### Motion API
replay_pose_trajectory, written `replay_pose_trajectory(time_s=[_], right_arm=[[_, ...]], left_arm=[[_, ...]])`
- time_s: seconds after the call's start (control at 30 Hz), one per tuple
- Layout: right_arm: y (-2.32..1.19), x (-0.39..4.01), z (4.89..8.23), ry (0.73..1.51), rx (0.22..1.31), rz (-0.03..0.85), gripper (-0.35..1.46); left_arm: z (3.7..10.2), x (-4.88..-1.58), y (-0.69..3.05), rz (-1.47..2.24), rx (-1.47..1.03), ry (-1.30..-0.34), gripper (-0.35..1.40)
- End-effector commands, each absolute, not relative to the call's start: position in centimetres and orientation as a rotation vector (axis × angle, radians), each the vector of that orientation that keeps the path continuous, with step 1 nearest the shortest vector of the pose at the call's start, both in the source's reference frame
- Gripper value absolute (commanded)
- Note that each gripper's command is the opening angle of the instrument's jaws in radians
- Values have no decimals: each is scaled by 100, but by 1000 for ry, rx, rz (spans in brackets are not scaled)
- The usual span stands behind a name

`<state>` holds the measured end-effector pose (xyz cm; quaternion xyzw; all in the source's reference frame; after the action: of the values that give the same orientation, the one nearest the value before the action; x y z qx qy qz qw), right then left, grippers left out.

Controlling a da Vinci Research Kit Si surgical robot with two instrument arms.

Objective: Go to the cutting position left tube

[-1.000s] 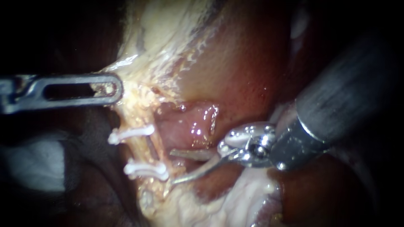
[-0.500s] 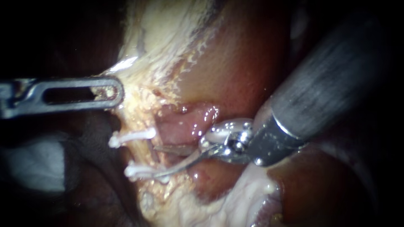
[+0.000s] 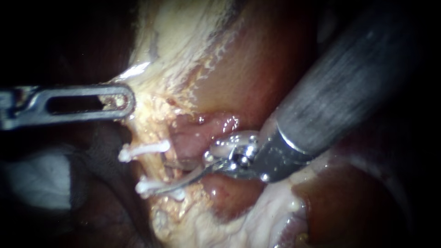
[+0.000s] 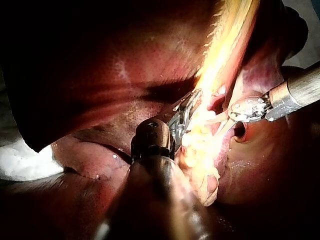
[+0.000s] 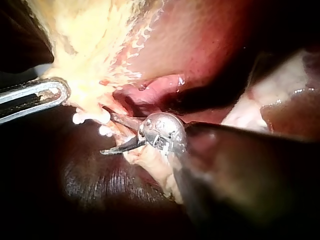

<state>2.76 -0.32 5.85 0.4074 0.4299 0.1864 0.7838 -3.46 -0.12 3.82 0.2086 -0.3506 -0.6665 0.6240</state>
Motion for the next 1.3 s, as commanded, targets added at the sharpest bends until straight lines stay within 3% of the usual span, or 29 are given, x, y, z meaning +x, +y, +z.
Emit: replay_pose_trajectory(time_s=[0.03, 0.6, 1.03, 1.3], right_arm=[[-32, 276, 584, 935, 892, 397, 143], [-36, 293, 577, 1010, 975, 362, 143], [-52, 314, 585, 1036, 1022, 263, 143], [-49, 328, 587, 1052, 1024, 268, 141]], left_arm=[[382, -346, -12, -1530, 479, -805, -35], [381, -346, -12, -1530, 479, -805, -35], [381, -345, -12, -1530, 479, -805, -35], [381, -345, -12, -1530, 479, -805, -35]])
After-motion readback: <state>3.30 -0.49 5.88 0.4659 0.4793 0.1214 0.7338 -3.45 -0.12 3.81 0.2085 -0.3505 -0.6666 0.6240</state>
